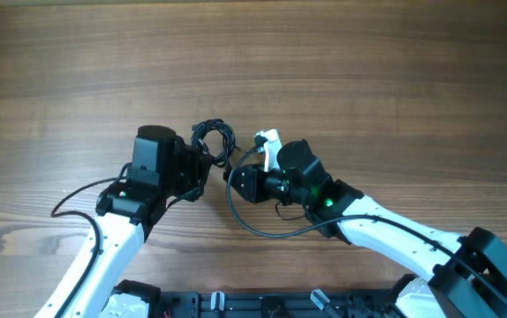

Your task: Untangle cables

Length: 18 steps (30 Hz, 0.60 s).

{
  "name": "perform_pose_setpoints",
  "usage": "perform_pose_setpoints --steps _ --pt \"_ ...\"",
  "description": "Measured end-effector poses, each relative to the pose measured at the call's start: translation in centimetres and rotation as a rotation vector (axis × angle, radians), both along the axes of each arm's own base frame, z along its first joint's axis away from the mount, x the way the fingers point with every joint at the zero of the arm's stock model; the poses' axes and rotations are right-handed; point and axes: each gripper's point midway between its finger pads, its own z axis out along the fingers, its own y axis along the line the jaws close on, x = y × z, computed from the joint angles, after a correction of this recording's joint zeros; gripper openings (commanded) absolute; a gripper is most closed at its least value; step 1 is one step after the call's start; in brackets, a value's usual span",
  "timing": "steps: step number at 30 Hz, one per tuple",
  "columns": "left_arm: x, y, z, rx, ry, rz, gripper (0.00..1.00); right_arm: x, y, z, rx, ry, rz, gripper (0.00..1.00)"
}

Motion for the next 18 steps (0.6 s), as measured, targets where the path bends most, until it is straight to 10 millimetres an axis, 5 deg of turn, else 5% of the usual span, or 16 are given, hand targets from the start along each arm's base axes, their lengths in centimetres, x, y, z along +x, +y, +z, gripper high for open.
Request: perform_pose_setpoints --steps 5,10,15,18 --pt "0.0 -0.1 0.0 0.048 -0.042 -0.073 0.04 -0.2 0.0 0.8 0.046 0.012 0.053 0.04" --pt "1.0 -0.3 1.0 0.245 -0.262 -0.336 0.04 1.6 -3.0 2.7 0.135 0.066 0.058 0.04" --pt "1.5 -5.2 4.4 0.345 -0.616 -0.667 0.04 2.4 -4.2 3.0 0.160 0.098 0.031 0.04" --pt "0.4 -7.2 4.5 0.416 -0.702 -0.806 0.04 2.7 -4.4 2.7 0.151 0.117 0.005 0.04"
